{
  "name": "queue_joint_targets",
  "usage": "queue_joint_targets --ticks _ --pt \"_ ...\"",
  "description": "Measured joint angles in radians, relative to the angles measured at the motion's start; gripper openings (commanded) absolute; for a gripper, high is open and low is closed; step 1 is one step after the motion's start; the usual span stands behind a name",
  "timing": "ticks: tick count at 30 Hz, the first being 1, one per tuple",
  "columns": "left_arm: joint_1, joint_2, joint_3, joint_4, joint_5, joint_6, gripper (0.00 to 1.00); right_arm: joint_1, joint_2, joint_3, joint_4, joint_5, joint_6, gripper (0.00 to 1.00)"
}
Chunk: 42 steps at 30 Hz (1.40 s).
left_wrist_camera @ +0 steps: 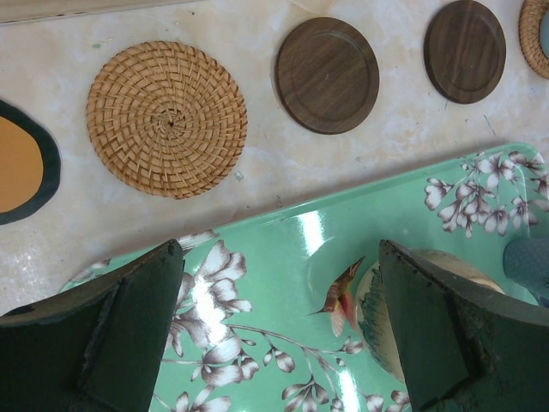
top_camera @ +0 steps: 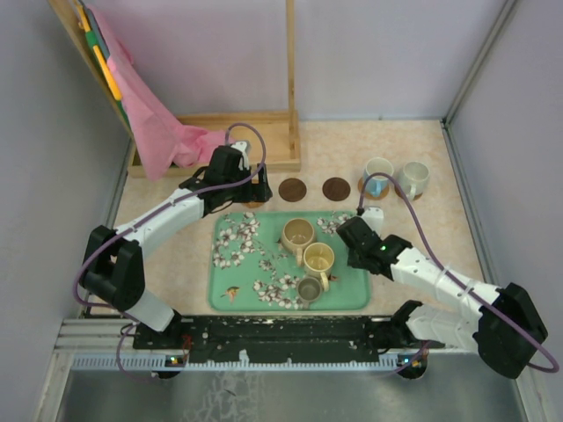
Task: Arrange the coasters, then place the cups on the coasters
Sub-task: Pick up the cup from the tray.
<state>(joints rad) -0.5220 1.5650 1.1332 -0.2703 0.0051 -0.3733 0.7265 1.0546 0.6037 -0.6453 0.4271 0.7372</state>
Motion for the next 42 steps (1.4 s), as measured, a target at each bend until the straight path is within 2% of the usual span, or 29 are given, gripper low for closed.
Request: queue_joint_targets --ticks 9,15,16,28,36,42 --pt "0.0 0.0 0.0 0.0 0.0 0.0 1.0 0.0 0.0 0.0 0.032 0.034 0.0 0.22" --pt "0.0 0.0 0.0 0.0 0.0 0.0 1.0 0.0 0.008 0.0 0.039 0.047 0.001 0.01" --pt "0.0 0.0 0.0 0.0 0.0 0.0 1.0 0.0 0.009 0.0 0.041 0.05 0.004 0.0" --pt "0.0 0.0 0.0 0.0 0.0 0.0 1.0 0.0 0.007 0.01 0.029 0.047 0.006 0.0" --pt "0.0 0.0 0.0 0.0 0.0 0.0 1.0 0.005 -0.001 0.119 0.011 0.047 -0.031 0.0" --pt "0.0 0.0 0.0 0.0 0.0 0.0 1.0 0.005 0.069 0.189 0.039 0.053 -0.081 0.0"
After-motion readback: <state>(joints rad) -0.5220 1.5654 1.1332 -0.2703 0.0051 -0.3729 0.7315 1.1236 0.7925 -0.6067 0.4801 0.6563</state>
